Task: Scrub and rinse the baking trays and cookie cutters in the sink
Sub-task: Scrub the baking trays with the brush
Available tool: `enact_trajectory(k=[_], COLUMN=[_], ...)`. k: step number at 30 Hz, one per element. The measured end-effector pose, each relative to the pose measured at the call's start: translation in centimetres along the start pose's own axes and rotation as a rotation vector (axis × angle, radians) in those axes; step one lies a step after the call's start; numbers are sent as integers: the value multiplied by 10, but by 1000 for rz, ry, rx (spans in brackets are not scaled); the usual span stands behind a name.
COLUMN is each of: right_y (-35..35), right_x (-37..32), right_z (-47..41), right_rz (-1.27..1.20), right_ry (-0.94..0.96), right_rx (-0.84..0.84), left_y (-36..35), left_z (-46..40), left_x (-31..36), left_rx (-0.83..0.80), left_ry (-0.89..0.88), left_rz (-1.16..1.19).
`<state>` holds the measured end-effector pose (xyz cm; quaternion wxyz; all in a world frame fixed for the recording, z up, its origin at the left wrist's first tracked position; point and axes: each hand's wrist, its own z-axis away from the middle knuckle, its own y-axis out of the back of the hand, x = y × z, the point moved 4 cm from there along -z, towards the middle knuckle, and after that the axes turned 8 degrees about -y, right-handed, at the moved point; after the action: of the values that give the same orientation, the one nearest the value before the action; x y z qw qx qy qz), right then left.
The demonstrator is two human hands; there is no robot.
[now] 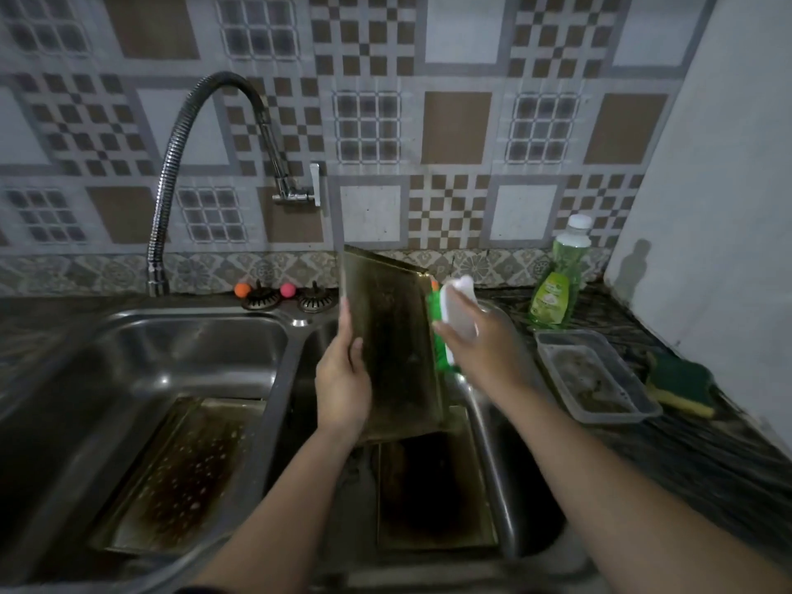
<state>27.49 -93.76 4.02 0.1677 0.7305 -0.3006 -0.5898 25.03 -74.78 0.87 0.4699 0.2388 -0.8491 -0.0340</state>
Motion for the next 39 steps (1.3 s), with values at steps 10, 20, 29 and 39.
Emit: enact_trajectory(k=[10,20,29,39], right_y=[6,29,36,52], right_x=[-41,-35,3,24], right_z=[-18,-11,-5,-46], right_rz=[-197,-410,-462,-95], right_ry=[-243,-115,-133,-88], right_rx=[168,139,101,153], left_y=[-47,-26,-22,-12], left_z=[45,32,40,29], left_x=[31,-23,-42,-25], left_rx=[-273,-294,-320,-53], left_ry=[-256,148,310,180], left_rz=[-442,-94,198,274])
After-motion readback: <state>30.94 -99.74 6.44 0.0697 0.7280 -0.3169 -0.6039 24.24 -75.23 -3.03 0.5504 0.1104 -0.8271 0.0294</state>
